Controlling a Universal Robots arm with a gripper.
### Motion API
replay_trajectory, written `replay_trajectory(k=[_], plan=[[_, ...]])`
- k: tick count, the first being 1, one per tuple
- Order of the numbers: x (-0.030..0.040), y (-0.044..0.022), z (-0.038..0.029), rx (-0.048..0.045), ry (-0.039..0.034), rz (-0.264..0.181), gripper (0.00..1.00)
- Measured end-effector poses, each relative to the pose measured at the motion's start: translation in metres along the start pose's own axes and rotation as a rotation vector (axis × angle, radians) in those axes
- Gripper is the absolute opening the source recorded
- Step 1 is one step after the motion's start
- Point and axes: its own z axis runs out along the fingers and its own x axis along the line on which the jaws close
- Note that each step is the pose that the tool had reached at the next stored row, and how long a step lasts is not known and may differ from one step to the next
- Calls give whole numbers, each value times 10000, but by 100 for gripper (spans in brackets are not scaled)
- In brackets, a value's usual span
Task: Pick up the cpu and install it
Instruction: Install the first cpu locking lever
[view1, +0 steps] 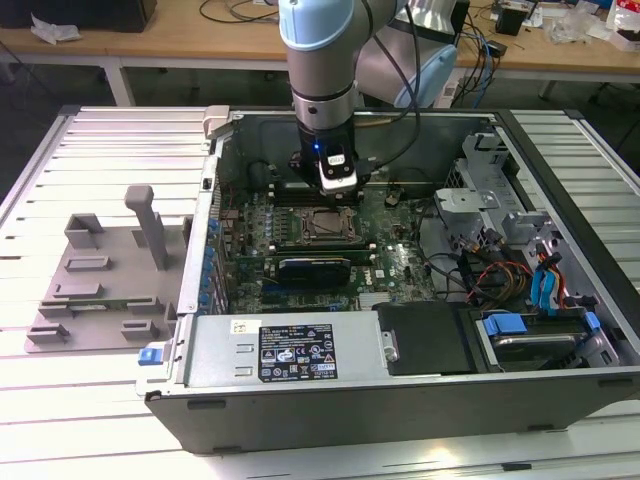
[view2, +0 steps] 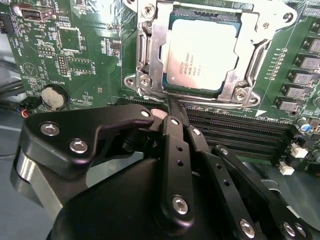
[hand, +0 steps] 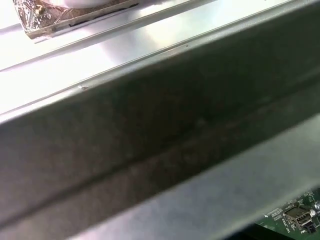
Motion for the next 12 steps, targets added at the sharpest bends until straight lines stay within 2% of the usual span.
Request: replay_trajectory(k=[2, 8, 12], plan=[[-3, 3, -26, 2, -1, -2, 11], [-20, 25, -185, 11, -1, -5, 11], [-31, 15, -222, 118, -52, -21, 11]])
